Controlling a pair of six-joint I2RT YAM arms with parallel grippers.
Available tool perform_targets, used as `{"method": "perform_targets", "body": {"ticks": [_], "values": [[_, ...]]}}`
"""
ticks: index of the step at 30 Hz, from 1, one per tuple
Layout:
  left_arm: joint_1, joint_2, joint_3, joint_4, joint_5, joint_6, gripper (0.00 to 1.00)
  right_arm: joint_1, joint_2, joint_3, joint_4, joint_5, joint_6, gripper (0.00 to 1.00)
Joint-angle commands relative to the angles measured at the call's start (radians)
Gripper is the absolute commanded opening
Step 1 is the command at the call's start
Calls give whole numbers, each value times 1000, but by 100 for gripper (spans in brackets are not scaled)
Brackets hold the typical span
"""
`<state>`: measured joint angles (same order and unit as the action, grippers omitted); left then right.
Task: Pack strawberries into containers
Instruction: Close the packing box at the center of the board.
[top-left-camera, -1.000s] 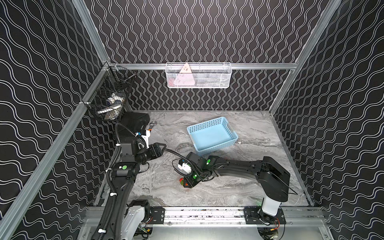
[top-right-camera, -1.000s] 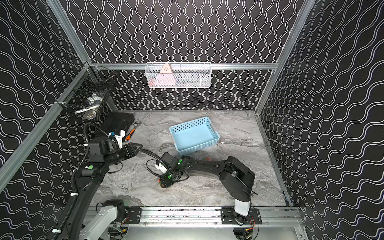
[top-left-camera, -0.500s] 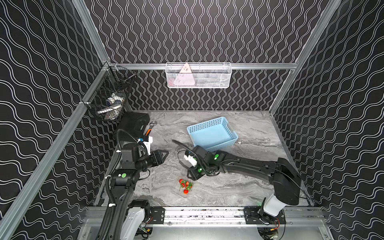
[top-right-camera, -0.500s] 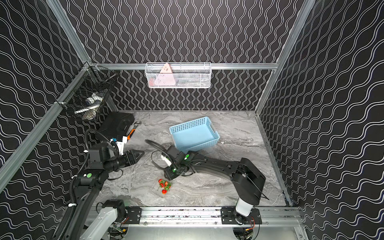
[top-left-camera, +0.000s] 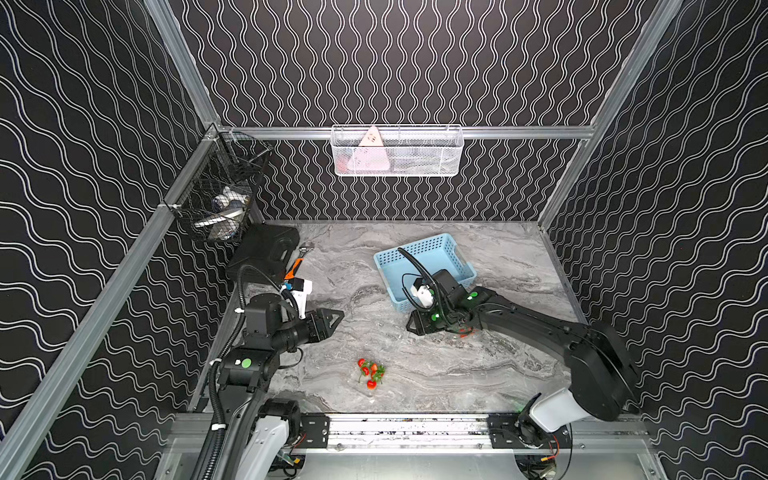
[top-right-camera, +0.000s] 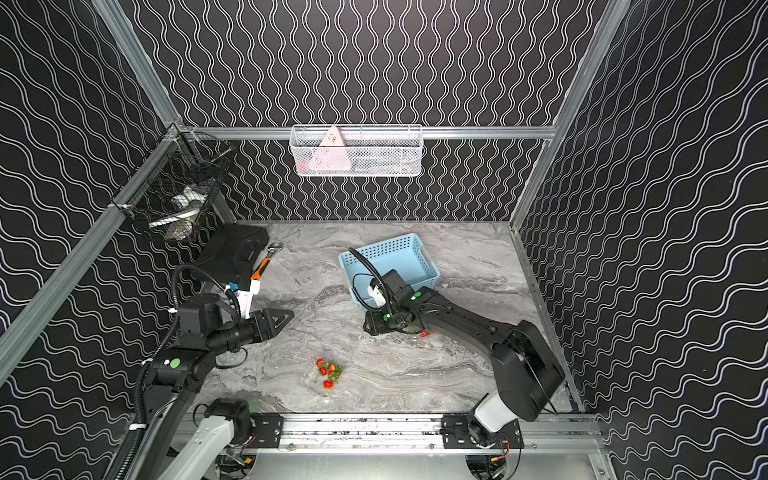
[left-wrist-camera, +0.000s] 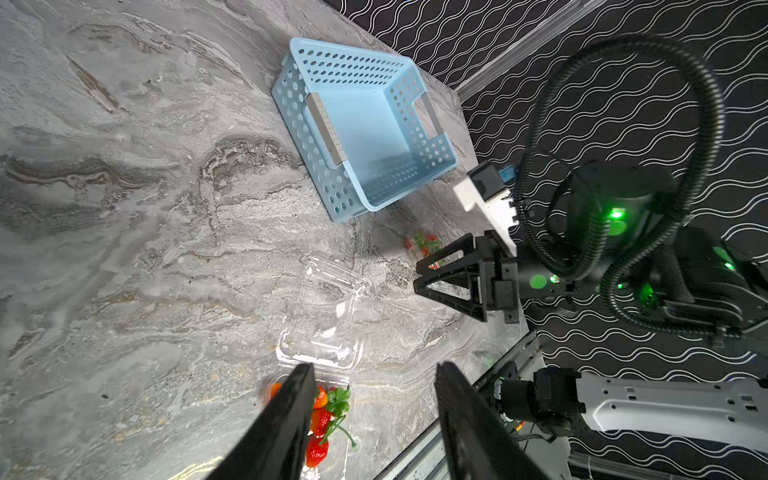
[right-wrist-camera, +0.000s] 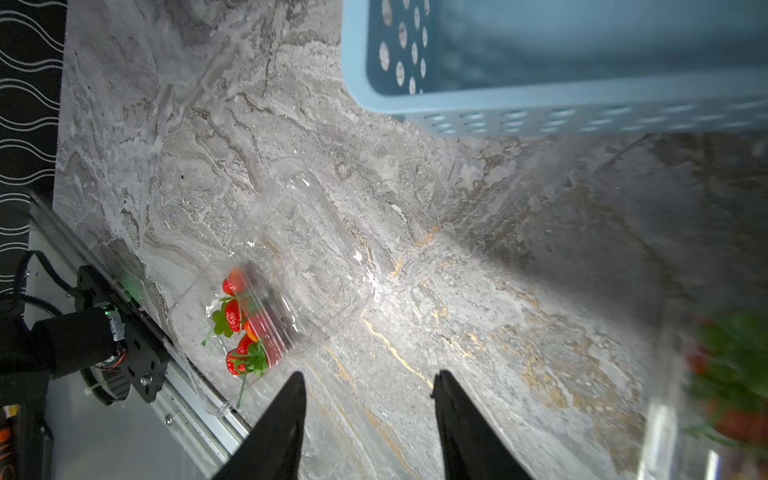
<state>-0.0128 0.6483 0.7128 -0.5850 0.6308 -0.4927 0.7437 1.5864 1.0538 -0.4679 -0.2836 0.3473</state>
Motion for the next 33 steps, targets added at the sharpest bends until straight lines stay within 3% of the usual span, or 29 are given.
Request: {"method": "perform_targets", "body": {"ticks": [1, 27, 33], "values": [[-1, 7, -4, 25, -1, -12, 52, -8, 41, 2, 84, -82, -15, 52], [-1, 54, -59, 111, 14, -35, 51, -27, 244, 50, 157, -272, -53, 52], [-1, 53, -68, 122, 18, -40, 51, -14, 264, 70, 161, -293, -57, 40]]}}
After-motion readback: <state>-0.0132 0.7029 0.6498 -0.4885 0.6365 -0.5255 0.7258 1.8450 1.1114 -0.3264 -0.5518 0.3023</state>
